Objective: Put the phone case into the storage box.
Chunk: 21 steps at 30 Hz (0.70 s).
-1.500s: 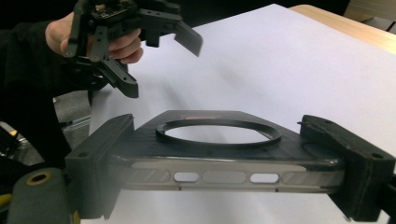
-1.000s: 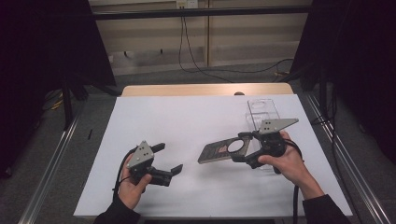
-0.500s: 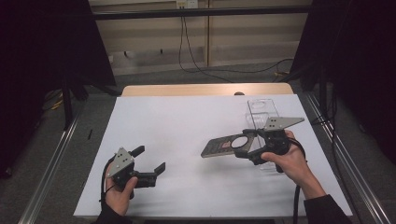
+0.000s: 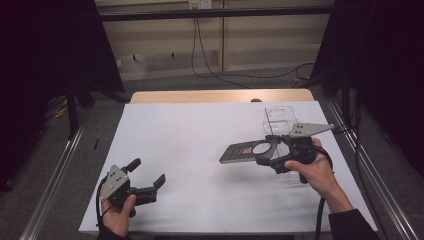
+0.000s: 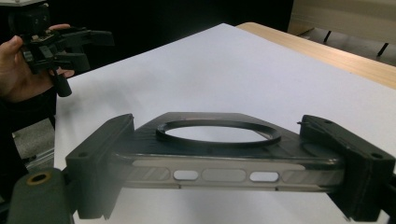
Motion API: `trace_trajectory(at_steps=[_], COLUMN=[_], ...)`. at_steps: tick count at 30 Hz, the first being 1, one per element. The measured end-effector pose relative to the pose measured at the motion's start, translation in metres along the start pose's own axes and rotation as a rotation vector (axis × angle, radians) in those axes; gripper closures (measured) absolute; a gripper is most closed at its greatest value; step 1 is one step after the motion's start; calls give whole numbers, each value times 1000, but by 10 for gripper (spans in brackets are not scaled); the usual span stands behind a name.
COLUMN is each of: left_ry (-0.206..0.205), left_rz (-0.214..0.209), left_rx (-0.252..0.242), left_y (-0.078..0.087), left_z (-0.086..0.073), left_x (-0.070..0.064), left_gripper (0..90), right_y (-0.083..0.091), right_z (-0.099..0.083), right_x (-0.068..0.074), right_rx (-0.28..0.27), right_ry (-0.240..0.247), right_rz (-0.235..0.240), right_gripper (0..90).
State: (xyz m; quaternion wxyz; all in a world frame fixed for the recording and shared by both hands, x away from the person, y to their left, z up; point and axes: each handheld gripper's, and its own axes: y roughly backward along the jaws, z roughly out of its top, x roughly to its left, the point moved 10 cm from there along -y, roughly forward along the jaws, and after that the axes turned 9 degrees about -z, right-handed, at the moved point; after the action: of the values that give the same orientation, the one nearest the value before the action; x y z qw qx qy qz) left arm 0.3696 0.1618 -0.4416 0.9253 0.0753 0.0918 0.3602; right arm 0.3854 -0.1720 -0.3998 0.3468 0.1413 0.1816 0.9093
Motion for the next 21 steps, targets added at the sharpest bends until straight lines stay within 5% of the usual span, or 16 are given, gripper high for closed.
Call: trace_trajectory(at_steps=[21], left_ry=[-27], left_rz=[13], left_rx=[3], left_y=[8], left_z=[-10], left_x=[10], left_gripper=[21], right_y=[18], right_z=[19], right_x=[-30], right_rx=[-40], right_ry=[-28], right_rz=[-103], right_gripper=[119])
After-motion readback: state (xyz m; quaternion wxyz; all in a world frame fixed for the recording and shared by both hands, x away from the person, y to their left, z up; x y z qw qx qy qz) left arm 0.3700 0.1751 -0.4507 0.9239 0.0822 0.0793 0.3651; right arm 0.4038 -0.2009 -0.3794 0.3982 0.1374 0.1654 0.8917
